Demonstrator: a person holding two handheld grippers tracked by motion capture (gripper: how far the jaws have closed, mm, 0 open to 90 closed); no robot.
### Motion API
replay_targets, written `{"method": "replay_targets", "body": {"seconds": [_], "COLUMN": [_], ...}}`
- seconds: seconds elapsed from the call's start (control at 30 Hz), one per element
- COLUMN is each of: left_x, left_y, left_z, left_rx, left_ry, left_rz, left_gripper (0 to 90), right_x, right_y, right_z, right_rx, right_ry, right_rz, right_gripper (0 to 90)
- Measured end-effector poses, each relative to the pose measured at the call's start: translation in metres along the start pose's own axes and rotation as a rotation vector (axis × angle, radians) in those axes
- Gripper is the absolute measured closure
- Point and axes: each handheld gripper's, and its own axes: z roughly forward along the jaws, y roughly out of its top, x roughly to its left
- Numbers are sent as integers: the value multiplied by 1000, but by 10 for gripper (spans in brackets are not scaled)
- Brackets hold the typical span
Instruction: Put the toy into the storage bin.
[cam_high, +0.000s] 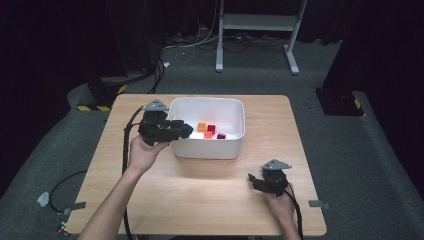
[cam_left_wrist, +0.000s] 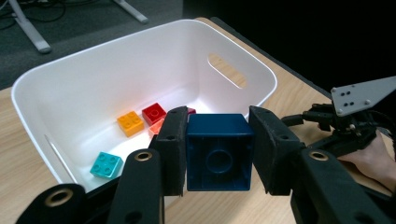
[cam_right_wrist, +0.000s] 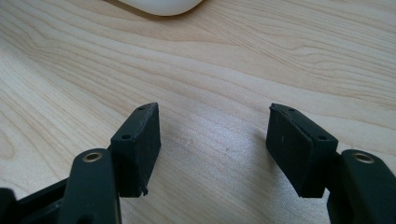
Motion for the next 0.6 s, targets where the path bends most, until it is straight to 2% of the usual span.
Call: {"method": "replay_targets", "body": {"seconds": [0.33,0.6], "left_x": [11,20], "left_y": [12,14], "left_z": [6,14], "left_rx": [-1,-5], "left_ry": [41,64], "left_rz": [-16,-48], "left_gripper": [586,586], "right_x": [0,0], "right_y": [0,0], "right_z": [0,0], "right_rx": [0,0], "right_ry": [0,0], "right_rz": [0,0], "right_gripper": [353,353]}}
